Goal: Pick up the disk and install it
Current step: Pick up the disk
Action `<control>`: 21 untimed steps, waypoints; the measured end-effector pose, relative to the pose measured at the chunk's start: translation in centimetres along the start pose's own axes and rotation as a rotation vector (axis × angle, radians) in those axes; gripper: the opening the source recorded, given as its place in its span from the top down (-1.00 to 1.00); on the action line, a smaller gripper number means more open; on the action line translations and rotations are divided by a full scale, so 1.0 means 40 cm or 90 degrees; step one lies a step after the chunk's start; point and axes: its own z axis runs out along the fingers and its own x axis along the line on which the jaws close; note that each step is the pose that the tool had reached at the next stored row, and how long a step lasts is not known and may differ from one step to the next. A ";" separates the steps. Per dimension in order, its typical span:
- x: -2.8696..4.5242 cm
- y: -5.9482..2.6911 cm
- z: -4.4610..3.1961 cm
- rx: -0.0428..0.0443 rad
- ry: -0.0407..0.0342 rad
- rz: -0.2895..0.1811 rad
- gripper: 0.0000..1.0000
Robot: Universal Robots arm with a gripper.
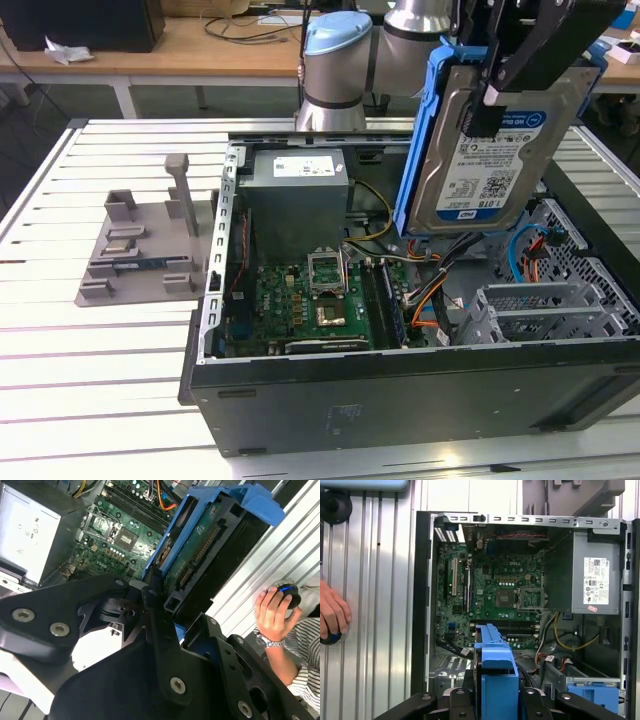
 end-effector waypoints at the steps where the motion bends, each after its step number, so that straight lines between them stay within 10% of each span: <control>1: 0.000 0.000 0.000 0.0000 0.0000 0.000 0.27; 15: 0.005 0.000 0.000 0.0000 0.0000 0.000 0.27; 21: 0.044 -0.004 0.004 0.0002 -0.0072 0.000 0.27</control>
